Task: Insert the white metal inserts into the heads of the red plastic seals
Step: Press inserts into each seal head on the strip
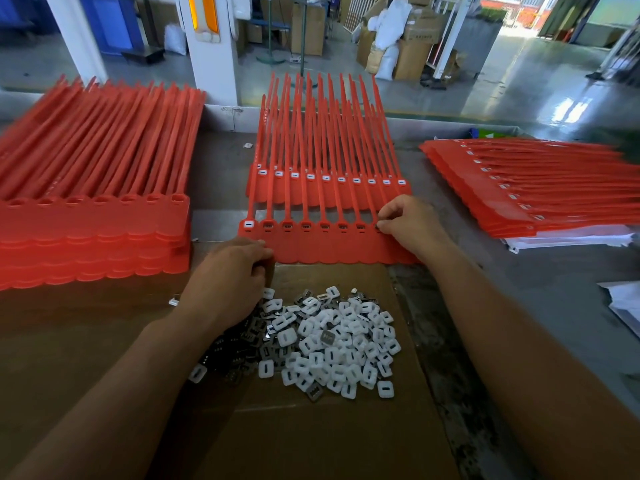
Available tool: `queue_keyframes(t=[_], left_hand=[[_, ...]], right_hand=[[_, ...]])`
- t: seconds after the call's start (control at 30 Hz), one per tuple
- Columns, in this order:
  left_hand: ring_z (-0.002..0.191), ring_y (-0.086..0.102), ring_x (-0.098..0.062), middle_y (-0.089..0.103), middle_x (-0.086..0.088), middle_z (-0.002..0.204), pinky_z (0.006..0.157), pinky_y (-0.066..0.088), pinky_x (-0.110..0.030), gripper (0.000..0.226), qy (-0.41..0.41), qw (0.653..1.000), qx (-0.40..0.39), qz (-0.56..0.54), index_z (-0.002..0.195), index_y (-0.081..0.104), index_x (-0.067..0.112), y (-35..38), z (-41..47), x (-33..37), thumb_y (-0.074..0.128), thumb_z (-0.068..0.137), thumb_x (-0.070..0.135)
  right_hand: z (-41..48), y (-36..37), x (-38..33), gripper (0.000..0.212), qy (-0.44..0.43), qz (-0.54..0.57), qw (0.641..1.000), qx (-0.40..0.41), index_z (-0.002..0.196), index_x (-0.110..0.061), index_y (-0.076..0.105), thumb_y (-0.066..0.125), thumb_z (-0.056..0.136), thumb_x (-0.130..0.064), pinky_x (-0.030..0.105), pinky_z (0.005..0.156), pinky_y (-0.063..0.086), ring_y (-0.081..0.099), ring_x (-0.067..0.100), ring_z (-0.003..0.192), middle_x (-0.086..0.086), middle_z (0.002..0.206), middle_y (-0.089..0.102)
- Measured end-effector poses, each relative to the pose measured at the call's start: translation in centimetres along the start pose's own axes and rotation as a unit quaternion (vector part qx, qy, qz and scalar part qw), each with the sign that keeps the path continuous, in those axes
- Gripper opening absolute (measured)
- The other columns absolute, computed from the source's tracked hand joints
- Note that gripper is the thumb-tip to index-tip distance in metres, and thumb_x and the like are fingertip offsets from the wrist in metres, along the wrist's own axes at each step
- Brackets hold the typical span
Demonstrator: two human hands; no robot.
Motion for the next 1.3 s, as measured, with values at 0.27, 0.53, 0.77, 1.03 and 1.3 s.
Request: queue_keyframes(t=[0.27,0.53,0.77,1.03,1.3], left_hand=[[0.124,0.043,-0.014,0.051,-0.001,0.134,0.103,0.026,-0.023,0.037,0.003,1.000,0.004,0.004,0.121,0.060,0.013,0.0,0.0,0.0,0.048,0.087,0.003],[0.124,0.043,-0.014,0.050,0.000,0.135,0.103,0.027,-0.023,0.037,0.002,1.000,0.000,0.003,0.122,0.059,0.013,0.0,0.0,0.0,0.046,0.088,0.004],[0.122,0.045,-0.015,0.051,-0.001,0.134,0.102,0.027,-0.023,0.037,0.004,1.000,0.003,0.002,0.120,0.060,0.013,0.0,0.0,0.0,0.048,0.087,0.004],[0.122,0.045,-0.017,0.052,-0.003,0.133,0.103,0.029,-0.026,0.037,0.007,1.000,0.002,0.007,0.119,0.061,0.011,0.1,0.0,0.0,0.049,0.085,0.002],[0.122,0.046,-0.017,0.053,-0.004,0.132,0.102,0.030,-0.026,0.037,0.010,1.000,0.004,0.005,0.118,0.062,0.010,0.1,0.1,0.0,0.048,0.085,0.002]], right_hand=[[0.1,0.3,0.0,0.010,0.005,-0.015,1.000,-0.007,0.079,-0.019,0.068,0.063,0.084,-0.012,0.025,0.072,0.036,0.047,0.006,0.079,-0.010,0.079,0.054],[0.0,0.2,0.0,0.014,-0.003,-0.019,1.000,-0.001,0.094,-0.011,0.071,0.059,0.088,-0.013,0.022,0.072,0.036,0.048,0.004,0.076,-0.004,0.092,0.062],[-2.8,-0.9,-4.1,0.008,-0.102,0.021,0.995,0.005,0.091,-0.017,0.067,0.060,0.087,-0.015,0.001,0.059,0.033,0.048,-0.008,0.072,-0.013,0.082,0.058],[-9.4,5.5,-10.2,0.013,-0.264,-0.093,0.917,-0.283,0.095,-0.018,0.068,0.066,0.084,-0.015,0.013,0.075,0.046,0.049,-0.012,0.071,-0.019,0.080,0.055],[-9.8,6.4,-10.9,0.008,-0.283,-0.169,0.898,-0.292,0.092,-0.015,0.067,0.063,0.085,-0.012,0.020,0.073,0.038,0.045,0.002,0.080,-0.017,0.076,0.042]])
Point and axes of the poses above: each hand's wrist, its own z-axis towards the middle knuckle, its own y-axis out of the palm, x = y × z, the point moved 8 cm from there along z, towards the middle knuckle
